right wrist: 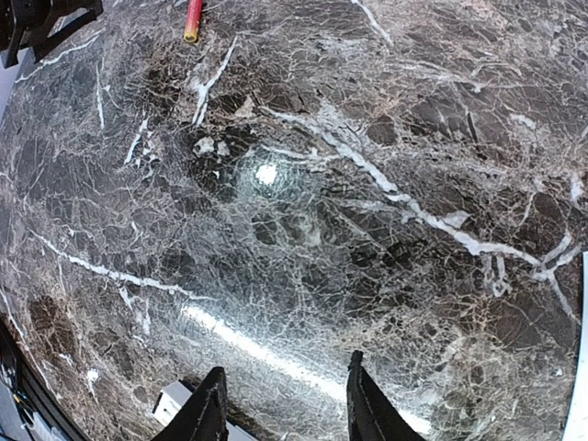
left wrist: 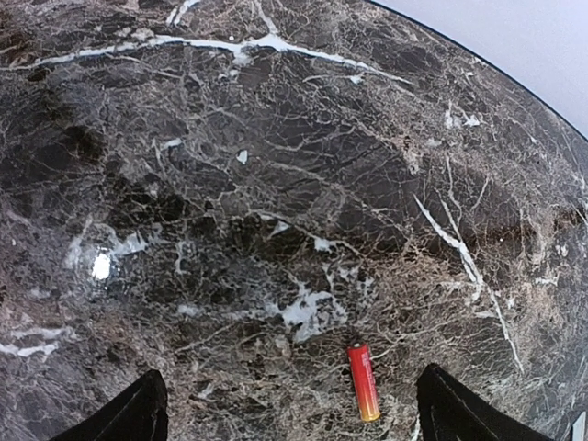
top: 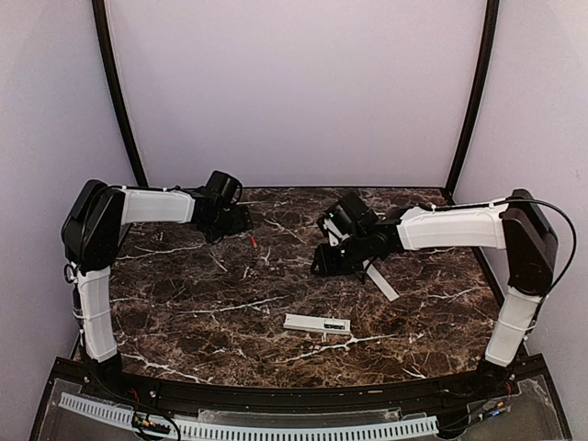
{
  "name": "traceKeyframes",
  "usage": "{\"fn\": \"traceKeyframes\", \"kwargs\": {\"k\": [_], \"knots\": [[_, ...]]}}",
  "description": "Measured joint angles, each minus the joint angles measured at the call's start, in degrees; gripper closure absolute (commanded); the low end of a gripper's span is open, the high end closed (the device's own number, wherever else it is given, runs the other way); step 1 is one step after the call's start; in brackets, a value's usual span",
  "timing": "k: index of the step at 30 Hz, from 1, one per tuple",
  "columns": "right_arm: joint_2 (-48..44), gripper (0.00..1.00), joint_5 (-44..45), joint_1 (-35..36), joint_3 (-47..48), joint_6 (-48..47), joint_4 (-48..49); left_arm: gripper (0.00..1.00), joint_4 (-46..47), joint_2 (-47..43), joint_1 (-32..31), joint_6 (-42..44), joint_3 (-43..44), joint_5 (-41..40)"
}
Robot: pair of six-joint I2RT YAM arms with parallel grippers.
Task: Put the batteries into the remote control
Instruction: Pick up the battery from the center of the board.
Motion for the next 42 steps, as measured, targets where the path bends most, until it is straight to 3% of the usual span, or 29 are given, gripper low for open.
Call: {"fn": "traceKeyframes", "kwargs": {"k": [9, 15, 22, 25, 33, 40, 42], "knots": [[0.02, 0.59, -1.64, 0.02, -1.16, 1.64, 2.32, 0.18, -3.23, 6.19, -2.1, -2.58, 6.12, -0.83], [0.02, 0.59, -2.23, 0.02, -2.14, 2.23, 2.56, 0.36, -5.88, 8.48, -3.45, -3.04, 8.04, -2.16], [0.02, 0.59, -2.4, 0.02, -3.63, 2.54, 3.08, 0.43, -8.61, 9.6, -4.33, -4.74, 9.11, -2.56], [0.02, 0.59, -2.4, 0.02, -4.11, 2.71, 3.06, 0.58, -8.66, 9.73, -4.61, -5.38, 9.18, -2.75], [-0.74, 0.59, -1.68, 0.02, -4.72, 2.73, 2.99, 0.73, -8.83, 11.19, -4.59, -6.58, 10.78, -2.71], [-1.7, 0.59, -0.48, 0.02, -4.92, 2.69, 2.78, 0.99, -9.18, 11.21, -4.17, -7.96, 10.75, -1.99], [-1.7, 0.59, -0.24, 0.02, -4.92, 2.67, 2.71, 1.0, -9.18, 11.21, -4.17, -8.04, 10.75, -1.9]]}}
